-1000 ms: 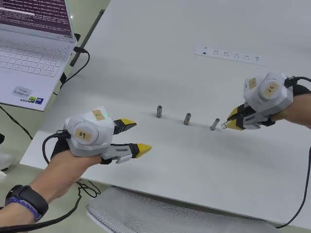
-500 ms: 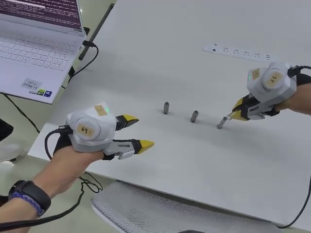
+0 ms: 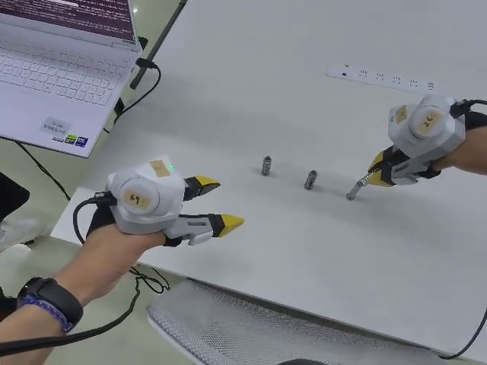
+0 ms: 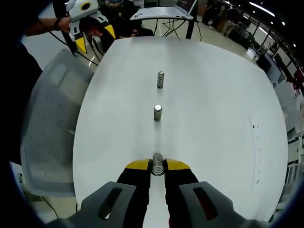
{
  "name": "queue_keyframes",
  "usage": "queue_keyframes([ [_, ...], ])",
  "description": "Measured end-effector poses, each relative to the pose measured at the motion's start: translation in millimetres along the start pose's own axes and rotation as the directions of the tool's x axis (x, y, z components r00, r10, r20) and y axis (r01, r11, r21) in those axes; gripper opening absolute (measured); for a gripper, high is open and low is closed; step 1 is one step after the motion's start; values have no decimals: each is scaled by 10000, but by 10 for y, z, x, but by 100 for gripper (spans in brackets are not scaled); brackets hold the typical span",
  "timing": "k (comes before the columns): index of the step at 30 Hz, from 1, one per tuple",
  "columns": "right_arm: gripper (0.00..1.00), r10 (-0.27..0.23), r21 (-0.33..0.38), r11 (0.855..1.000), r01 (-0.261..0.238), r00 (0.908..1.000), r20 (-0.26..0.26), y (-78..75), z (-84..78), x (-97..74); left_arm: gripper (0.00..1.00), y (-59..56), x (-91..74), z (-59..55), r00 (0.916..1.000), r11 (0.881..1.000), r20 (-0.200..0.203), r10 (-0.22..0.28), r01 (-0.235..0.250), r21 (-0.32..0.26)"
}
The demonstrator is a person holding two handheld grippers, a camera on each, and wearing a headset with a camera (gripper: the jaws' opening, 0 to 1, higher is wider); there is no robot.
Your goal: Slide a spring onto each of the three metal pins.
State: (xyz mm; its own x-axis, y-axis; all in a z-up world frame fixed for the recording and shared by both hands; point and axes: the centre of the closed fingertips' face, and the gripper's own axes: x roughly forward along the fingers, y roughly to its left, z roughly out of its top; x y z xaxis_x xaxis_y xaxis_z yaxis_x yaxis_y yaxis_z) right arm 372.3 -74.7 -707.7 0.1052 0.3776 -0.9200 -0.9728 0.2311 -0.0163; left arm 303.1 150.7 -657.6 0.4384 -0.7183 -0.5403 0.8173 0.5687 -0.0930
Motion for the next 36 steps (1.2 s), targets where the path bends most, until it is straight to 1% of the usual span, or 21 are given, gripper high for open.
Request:
queue_keyframes([
  [10,8,191,-92,9998,-192,9997,-117,2,-10,70,39,25,-4,-44,10000,9999,-82,43,-44,-121],
  [23,8,401,-309,9987,-415,9982,-437,5,-70,197,39,48,4,-91,9999,9998,-159,55,-57,-166],
  [27,8,439,-276,9986,-450,9982,-402,-13,-43,197,39,53,-1,-101,9998,9998,-175,63,-67,-192],
  [36,8,584,-458,9971,-614,9962,-643,11,-20,202,38,44,24,-92,9998,9998,-187,1,-5,-208],
])
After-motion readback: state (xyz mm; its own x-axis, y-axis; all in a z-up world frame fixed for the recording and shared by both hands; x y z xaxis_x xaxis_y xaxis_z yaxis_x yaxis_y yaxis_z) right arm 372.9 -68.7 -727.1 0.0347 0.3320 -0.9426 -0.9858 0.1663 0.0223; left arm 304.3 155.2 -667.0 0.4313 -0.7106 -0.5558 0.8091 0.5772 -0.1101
